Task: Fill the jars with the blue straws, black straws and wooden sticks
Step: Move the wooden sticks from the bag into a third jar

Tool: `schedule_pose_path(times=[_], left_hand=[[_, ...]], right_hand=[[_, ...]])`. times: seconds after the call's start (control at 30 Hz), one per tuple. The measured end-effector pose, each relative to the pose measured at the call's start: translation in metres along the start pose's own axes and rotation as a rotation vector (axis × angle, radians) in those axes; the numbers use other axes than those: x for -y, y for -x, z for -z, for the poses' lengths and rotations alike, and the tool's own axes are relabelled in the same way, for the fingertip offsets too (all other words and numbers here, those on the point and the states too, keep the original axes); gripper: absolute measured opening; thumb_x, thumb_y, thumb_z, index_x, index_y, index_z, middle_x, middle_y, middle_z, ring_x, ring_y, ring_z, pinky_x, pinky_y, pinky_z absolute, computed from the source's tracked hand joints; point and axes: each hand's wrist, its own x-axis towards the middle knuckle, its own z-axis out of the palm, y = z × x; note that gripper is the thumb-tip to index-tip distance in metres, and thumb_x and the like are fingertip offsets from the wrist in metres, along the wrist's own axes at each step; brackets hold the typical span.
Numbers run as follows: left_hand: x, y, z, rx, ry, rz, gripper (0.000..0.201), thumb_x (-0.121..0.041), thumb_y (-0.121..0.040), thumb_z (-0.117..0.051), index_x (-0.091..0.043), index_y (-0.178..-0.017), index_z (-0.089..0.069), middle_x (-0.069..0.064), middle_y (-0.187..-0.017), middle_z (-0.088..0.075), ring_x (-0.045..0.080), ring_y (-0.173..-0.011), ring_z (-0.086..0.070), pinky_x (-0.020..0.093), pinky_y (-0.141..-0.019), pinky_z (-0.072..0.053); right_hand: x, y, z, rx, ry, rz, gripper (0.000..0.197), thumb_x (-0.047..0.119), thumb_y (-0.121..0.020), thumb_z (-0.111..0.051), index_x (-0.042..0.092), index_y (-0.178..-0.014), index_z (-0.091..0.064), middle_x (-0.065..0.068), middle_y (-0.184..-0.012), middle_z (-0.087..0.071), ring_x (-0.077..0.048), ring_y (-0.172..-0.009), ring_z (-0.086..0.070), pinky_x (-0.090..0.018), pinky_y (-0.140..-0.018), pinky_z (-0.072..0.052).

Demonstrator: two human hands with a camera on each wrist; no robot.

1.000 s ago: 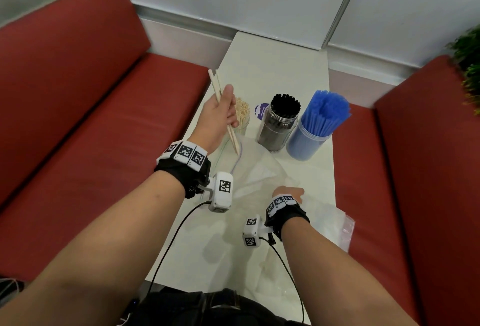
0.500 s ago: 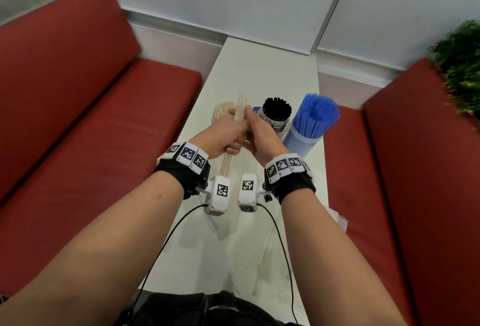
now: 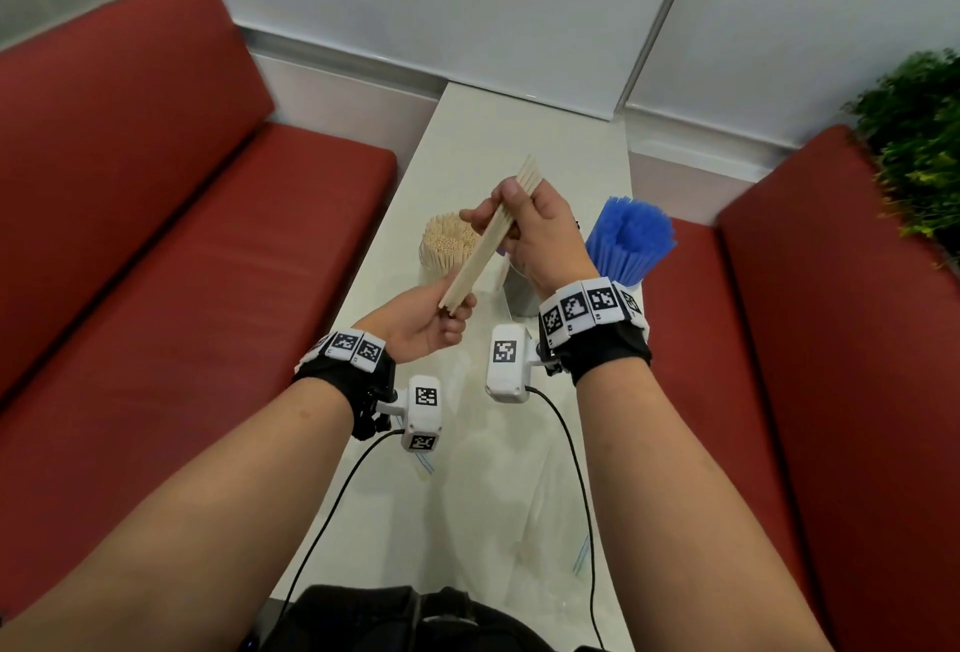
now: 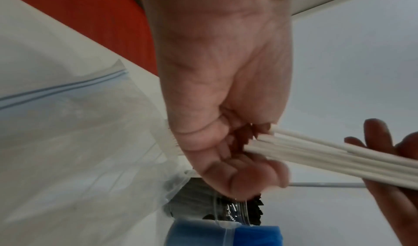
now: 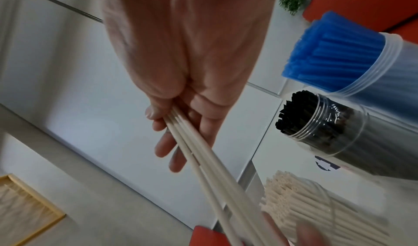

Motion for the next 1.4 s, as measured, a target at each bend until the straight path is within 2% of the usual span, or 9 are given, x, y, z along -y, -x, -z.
schedule_pose_path(times=[0.07,0.2,0.4,0.6,0.77,0.87,0.97,1.07,1.4], left_hand=[[0.001,-0.004,0.001,-0.035,0.195,0.027,0.047,-0.048,-0.098,-0.050,-0.005,-0.086,-0.064,0.005,-0.070,-0.059,0.012,-0.054,-0.059,0.022,-0.049,-0.053],[-0.002,-0.010,-0.002,-0.098,0.463,0.013,0.030,-0.026,-0.098,-0.057,0.003,-0.089,-0.060,0.013,-0.075,-0.061,0.020,-0.063,-0.068,0.026,-0.053,-0.059],[0.001,-0.015,0.002,-0.160,0.476,0.050,0.021,-0.021,-0.097,-0.060,-0.001,-0.091,-0.059,0.008,-0.076,-0.055,0.015,-0.055,-0.063,0.021,-0.047,-0.056],[0.005,-0.021,0.010,-0.208,0.333,0.138,0.028,-0.030,-0.101,-0.049,-0.011,-0.081,-0.047,-0.001,-0.052,-0.043,0.002,-0.033,-0.035,0.012,-0.025,-0.023],[0.011,-0.028,0.015,-0.299,0.174,0.106,0.029,-0.027,-0.102,-0.047,-0.010,-0.079,-0.046,0.000,-0.052,-0.044,0.004,-0.034,-0.035,0.014,-0.026,-0.021],[0.017,-0.033,0.018,-0.471,-0.014,0.058,0.029,-0.029,-0.101,-0.050,-0.006,-0.085,-0.057,0.007,-0.070,-0.055,0.014,-0.049,-0.050,0.018,-0.039,-0.039],[0.023,-0.033,0.028,-0.654,-0.525,-0.013,0.021,-0.026,-0.096,-0.053,-0.009,-0.101,-0.065,0.012,-0.106,-0.058,0.025,-0.085,-0.058,0.035,-0.073,-0.056],[0.033,-0.032,0.039,-0.696,-1.008,0.074,0.032,-0.022,-0.093,-0.055,-0.019,-0.125,-0.057,0.013,-0.139,-0.037,0.038,-0.122,-0.043,0.038,-0.103,-0.041],[0.077,-0.044,0.055,-0.540,-1.490,0.349,0.067,-0.017,-0.088,-0.061,-0.023,-0.145,-0.026,0.012,-0.146,-0.023,0.045,-0.142,-0.010,0.055,-0.109,-0.030]], right_hand=[[-0.001,-0.002,-0.003,-0.011,0.047,0.010,0.016,0.019,-0.108,-0.045,0.009,-0.101,-0.055,-0.010,-0.087,-0.074,-0.025,-0.090,-0.072,-0.021,-0.063,-0.053],[-0.008,-0.001,-0.006,0.019,0.091,-0.034,0.004,0.016,-0.104,-0.053,0.014,-0.103,-0.055,-0.011,-0.093,-0.072,-0.028,-0.099,-0.072,-0.045,-0.089,-0.052],[-0.016,-0.001,-0.004,0.117,0.188,-0.198,0.013,0.020,-0.106,-0.050,0.010,-0.104,-0.058,-0.008,-0.095,-0.072,-0.026,-0.101,-0.069,-0.042,-0.095,-0.053],[-0.011,-0.004,0.000,0.249,0.425,-0.330,0.009,0.011,-0.098,-0.062,0.008,-0.093,-0.068,-0.015,-0.098,-0.071,-0.028,-0.093,-0.070,-0.044,-0.092,-0.059],[-0.006,-0.009,0.006,0.259,0.529,-0.383,0.006,-0.004,-0.087,-0.070,-0.004,-0.091,-0.074,-0.020,-0.090,-0.073,-0.030,-0.089,-0.073,-0.041,-0.087,-0.061],[-0.007,-0.018,0.008,0.197,0.585,-0.397,0.007,-0.006,-0.086,-0.070,-0.007,-0.092,-0.074,-0.017,-0.085,-0.074,-0.032,-0.087,-0.074,-0.040,-0.084,-0.062],[-0.010,-0.035,0.012,0.091,0.673,-0.384,0.007,-0.006,-0.086,-0.069,-0.008,-0.091,-0.074,-0.011,-0.081,-0.075,-0.032,-0.084,-0.075,-0.042,-0.081,-0.063],[-0.015,-0.052,0.010,0.014,0.740,-0.365,0.009,-0.002,-0.087,-0.068,-0.008,-0.091,-0.074,-0.017,-0.085,-0.074,-0.028,-0.076,-0.074,-0.036,-0.071,-0.062],[-0.020,-0.092,-0.004,-0.037,0.888,-0.305,0.014,-0.001,-0.087,-0.063,-0.006,-0.092,-0.075,-0.004,-0.060,-0.063,-0.005,-0.039,-0.057,-0.017,-0.046,-0.047]])
